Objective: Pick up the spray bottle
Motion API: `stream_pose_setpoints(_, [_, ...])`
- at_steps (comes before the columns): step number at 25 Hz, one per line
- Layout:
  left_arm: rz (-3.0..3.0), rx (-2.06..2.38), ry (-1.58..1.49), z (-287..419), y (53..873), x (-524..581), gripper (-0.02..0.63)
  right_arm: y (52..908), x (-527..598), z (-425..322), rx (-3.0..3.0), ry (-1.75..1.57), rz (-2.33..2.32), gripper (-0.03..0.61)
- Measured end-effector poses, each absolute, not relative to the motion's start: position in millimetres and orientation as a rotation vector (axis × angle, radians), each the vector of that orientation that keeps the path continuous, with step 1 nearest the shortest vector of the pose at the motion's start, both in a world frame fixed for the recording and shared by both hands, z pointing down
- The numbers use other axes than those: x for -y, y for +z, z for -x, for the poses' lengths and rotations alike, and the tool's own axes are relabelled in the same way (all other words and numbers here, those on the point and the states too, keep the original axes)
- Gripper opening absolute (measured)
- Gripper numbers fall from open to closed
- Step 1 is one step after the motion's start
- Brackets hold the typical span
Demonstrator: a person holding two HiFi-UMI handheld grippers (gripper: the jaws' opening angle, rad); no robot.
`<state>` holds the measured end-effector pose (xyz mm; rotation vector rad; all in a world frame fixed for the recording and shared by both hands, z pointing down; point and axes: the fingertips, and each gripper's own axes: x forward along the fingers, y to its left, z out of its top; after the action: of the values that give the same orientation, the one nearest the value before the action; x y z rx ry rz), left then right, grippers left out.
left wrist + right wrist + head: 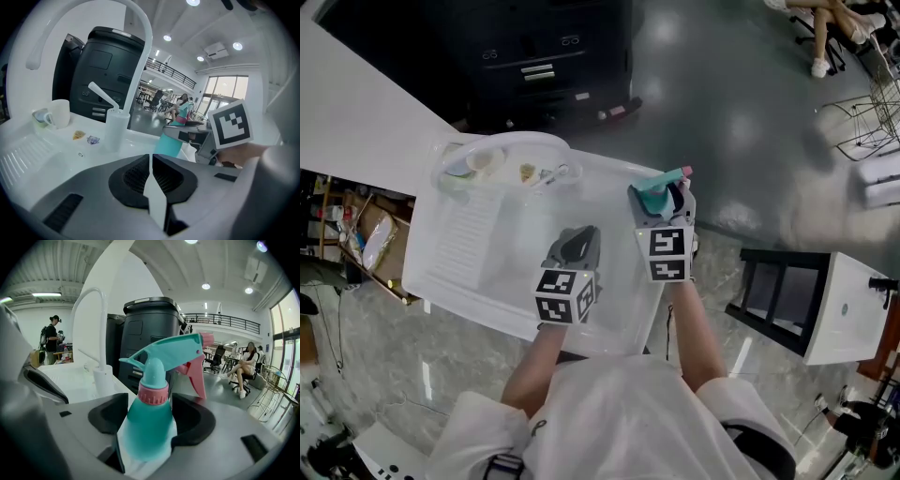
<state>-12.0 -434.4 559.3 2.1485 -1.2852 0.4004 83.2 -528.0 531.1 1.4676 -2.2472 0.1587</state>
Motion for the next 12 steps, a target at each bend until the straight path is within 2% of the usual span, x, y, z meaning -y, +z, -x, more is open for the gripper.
stream_pose_setpoints(12, [-2.119,1.291,0.398,16.6,568.8,434.6,0.041,532.3,532.8,-82.3,2.249,0.147,-1.454,0.287])
